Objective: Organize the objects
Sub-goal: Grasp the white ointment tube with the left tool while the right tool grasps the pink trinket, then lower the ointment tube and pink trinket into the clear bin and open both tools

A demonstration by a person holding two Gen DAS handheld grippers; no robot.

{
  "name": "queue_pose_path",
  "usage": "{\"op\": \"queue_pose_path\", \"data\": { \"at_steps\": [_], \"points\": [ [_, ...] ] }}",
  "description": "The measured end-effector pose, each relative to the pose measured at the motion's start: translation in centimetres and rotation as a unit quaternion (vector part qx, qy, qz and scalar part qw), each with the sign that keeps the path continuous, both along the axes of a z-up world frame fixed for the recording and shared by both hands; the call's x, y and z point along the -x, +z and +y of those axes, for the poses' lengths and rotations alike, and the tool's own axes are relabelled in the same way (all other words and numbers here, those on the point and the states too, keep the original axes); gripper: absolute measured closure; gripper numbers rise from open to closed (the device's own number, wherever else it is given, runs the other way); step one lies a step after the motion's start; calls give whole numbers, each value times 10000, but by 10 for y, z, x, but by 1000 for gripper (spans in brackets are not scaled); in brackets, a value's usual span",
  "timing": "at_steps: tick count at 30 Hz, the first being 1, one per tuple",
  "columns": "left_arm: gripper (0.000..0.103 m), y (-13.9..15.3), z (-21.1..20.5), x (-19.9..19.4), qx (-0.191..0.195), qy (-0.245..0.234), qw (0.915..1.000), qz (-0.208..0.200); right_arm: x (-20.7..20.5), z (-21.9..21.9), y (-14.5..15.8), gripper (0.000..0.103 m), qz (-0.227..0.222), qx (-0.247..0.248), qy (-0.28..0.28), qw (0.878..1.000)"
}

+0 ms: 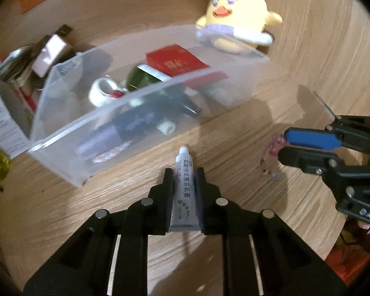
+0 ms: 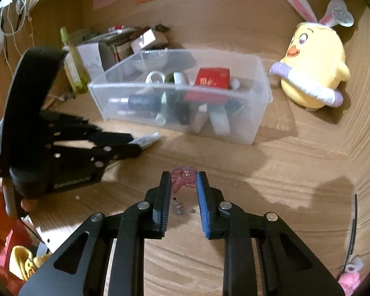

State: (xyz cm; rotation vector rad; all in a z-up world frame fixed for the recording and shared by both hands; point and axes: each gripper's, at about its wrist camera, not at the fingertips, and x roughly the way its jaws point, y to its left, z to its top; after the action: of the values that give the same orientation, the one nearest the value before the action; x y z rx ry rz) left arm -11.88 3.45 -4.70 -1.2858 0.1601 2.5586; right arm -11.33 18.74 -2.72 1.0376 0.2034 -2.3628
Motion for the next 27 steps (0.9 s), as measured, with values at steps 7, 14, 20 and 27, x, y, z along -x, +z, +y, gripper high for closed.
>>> {"op": "queue_pose_path", "data": {
  "at_steps": [7, 14, 20, 27],
  "points": [
    [87, 31, -12, -16, -239, 245, 9985, 430, 9, -2, 23, 84, 261, 182, -56, 9995],
    [87, 64, -22, -21, -576, 439, 9936, 872, 20, -8, 52, 84, 610, 359, -73, 9975],
    [87, 91, -33, -20, -727, 620, 9876, 1248, 35, -17, 76, 84, 893, 455, -80, 9949],
    [87, 105, -44, 1, -730, 920, 9829, 1419, 61, -40, 88, 84, 1037, 310, -79, 9941]
  ]
}}
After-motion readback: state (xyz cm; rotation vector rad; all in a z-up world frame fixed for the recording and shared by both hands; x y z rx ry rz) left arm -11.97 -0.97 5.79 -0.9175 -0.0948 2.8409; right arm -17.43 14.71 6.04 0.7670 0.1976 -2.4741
